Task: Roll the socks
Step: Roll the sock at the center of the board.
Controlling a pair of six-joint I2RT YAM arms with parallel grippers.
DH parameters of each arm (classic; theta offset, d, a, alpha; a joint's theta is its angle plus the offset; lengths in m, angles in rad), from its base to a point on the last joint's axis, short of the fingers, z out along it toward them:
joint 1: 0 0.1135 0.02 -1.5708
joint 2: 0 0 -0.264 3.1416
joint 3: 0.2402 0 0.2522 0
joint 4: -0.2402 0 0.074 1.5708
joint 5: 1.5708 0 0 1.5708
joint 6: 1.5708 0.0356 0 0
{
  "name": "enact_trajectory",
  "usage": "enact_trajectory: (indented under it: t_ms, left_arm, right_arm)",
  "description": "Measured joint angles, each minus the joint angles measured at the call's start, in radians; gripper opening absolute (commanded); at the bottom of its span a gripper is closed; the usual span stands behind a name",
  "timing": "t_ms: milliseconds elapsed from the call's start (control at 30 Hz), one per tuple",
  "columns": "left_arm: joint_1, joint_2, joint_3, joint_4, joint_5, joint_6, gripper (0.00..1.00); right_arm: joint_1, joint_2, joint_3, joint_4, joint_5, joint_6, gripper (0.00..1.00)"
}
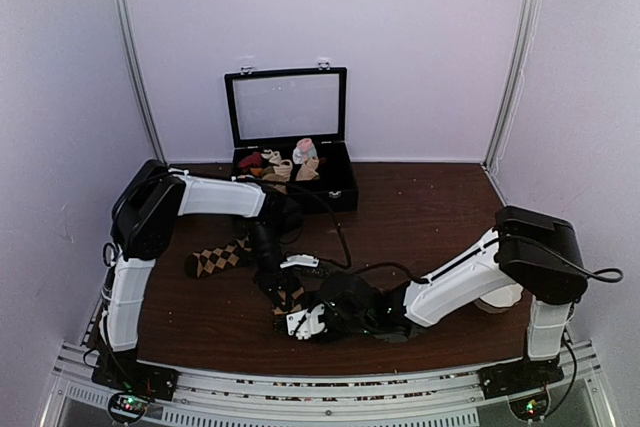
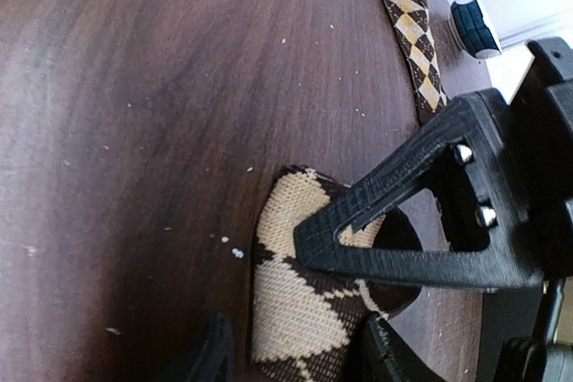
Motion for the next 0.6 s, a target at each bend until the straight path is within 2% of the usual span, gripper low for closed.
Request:
enact_trajectory:
  t_ms: [233, 367, 433, 467, 500, 533, 567, 600]
  left_arm:
    - [0.005, 0.002, 0.000, -0.011, 0.003, 0.017, 0.00]
    - [0.009, 0.003, 0.000, -0.017, 0.003, 0.020, 0.01]
    - [0.010, 0.003, 0.000, -0.019, 0.004, 0.023, 0.07]
    - [0.011, 0.001, -0.002, -0.018, 0.005, 0.027, 0.17]
    - [0.013, -0.002, -0.007, -0.016, 0.008, 0.031, 0.40]
    - [0.015, -0.016, -0.024, -0.005, 0.011, 0.036, 0.89]
    - [0.018, -0.034, -0.045, 0.009, 0.011, 0.040, 0.97]
    - [0.023, -0.061, -0.066, 0.020, 0.007, 0.042, 0.98]
  right_arm:
    - [-0.023, 0.042, 0.069, -0.058, -0.031, 0.014, 0.14]
    - [-0.028, 0.042, 0.085, -0.090, -0.052, 0.042, 0.07]
    - [-0.031, 0.042, 0.090, -0.103, -0.061, 0.064, 0.04]
    - [-0.032, 0.042, 0.091, -0.106, -0.068, 0.080, 0.04]
    - [-0.035, 0.042, 0.092, -0.108, -0.074, 0.094, 0.03]
    - [-0.037, 0.042, 0.092, -0.110, -0.081, 0.112, 0.03]
    - [-0.038, 0.042, 0.093, -0.113, -0.089, 0.126, 0.02]
    - [-0.039, 0.042, 0.097, -0.121, -0.098, 0.146, 0.02]
